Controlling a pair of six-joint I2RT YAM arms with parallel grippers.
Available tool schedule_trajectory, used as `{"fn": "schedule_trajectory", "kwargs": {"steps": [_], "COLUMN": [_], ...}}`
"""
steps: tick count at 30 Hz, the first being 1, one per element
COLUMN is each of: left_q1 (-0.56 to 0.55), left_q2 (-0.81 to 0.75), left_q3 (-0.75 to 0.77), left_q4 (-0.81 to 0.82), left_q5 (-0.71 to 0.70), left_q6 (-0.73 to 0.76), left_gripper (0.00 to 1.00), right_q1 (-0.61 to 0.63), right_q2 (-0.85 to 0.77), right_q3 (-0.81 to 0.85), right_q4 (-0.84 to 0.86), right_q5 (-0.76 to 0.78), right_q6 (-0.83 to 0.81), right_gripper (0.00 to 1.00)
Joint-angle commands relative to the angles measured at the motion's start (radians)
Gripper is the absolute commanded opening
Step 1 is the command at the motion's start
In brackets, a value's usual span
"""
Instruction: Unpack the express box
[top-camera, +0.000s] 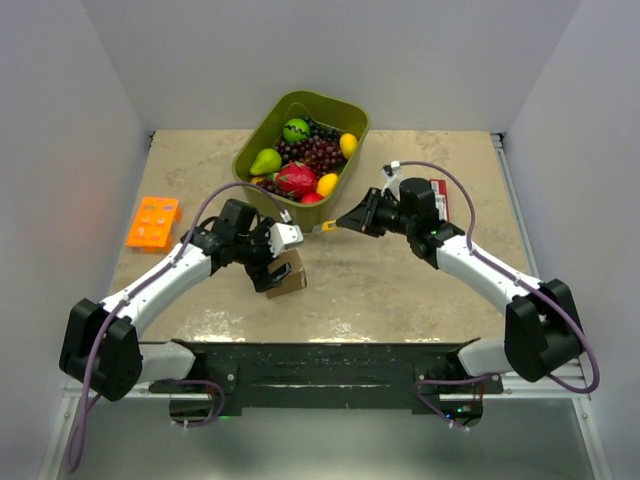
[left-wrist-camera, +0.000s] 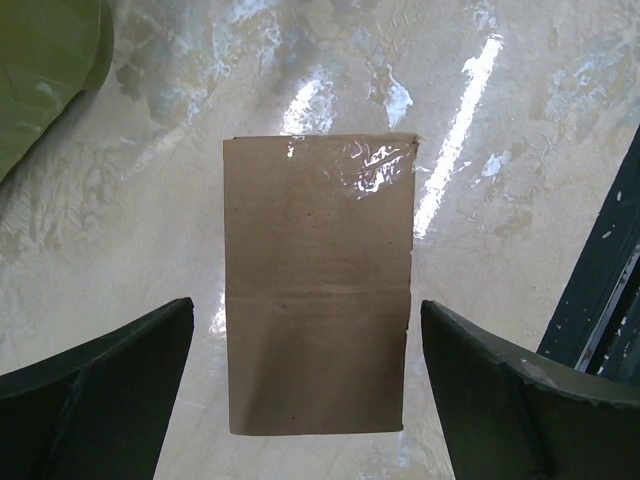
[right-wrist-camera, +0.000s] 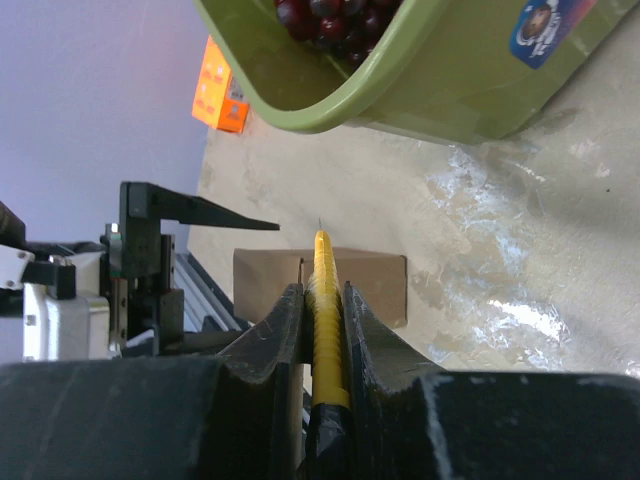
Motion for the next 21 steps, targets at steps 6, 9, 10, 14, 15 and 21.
{"fn": "schedule_trajectory", "kwargs": {"steps": [6,9,10,14,15,21], "left_q1": [-0.001,-0.001,-0.003,-0.001,-0.001,-0.001], "left_q2": [0.005,0.000,0.000,0.000,0.000,-0.001], "left_q3": [-0.011,-0.011,-0.013,-0.014,-0.016,-0.027], "left_q4": [0.039,0.049,0.050,0.055,0.055,0.061], "left_q5": [-0.003,0.001,0.000,-0.006,-0.005,-0.008], "left_q6": [-0.031,-0.037,-0.036,-0.034,-0.036,-0.046], "left_gripper": [0.90,0.87,0.86,0.81,0.80,0.75], "right_q1": [0.050,0.075,0.076,0.082,0.084,0.084], "right_q2": [0.004,0.005,0.008,0.014,0.014,0.016], "right_q3": [0.004,0.018,0.018,0.005,0.002,-0.021], "right_q4": [-0.001,-0.023,-0.029,-0.012,-0.009,0.039], "right_q5": [0.084,0.096,0.099,0.089,0.086,0.073], "right_q6": [0.039,0.019,0.019,0.034,0.048,0.114], "right_gripper": [0.00,0.00,0.00,0.00,0.00,0.00]}}
